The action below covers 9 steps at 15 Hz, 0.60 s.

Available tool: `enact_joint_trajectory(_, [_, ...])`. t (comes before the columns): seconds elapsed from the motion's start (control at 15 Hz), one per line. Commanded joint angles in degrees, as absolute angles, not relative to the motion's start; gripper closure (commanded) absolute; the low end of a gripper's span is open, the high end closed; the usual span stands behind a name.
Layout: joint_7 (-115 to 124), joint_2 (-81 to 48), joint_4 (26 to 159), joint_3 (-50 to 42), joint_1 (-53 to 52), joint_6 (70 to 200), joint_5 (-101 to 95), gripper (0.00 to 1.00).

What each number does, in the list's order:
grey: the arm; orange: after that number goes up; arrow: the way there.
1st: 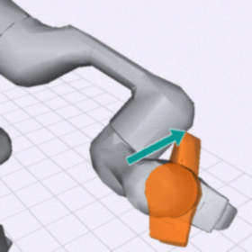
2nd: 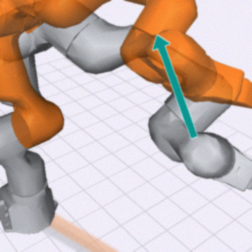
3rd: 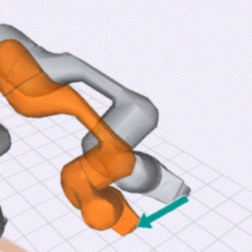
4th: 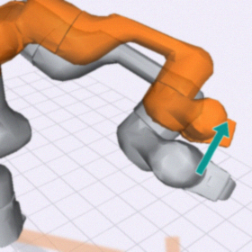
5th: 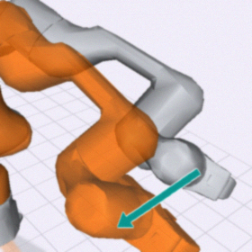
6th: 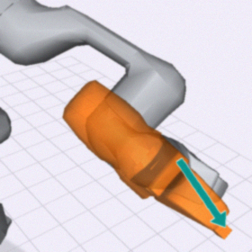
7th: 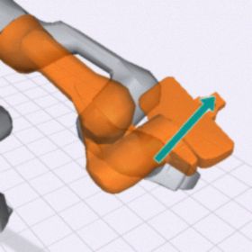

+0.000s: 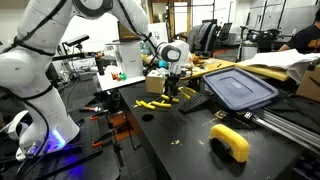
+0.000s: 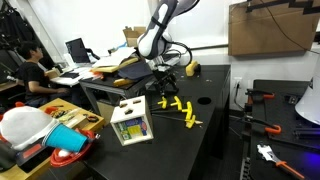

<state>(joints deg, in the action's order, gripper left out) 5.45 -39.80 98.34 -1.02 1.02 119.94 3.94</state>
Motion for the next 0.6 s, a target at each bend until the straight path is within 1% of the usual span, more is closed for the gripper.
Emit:
enact_joint_trajectory(0.0, [5.35,-39.66,96.96,-0.06,1.74,117.33,6.16,0.00])
enact_joint_trajectory(0.53, [17.31,-40.39,98.01,-0.74,1.46,119.90,15.50,0.00])
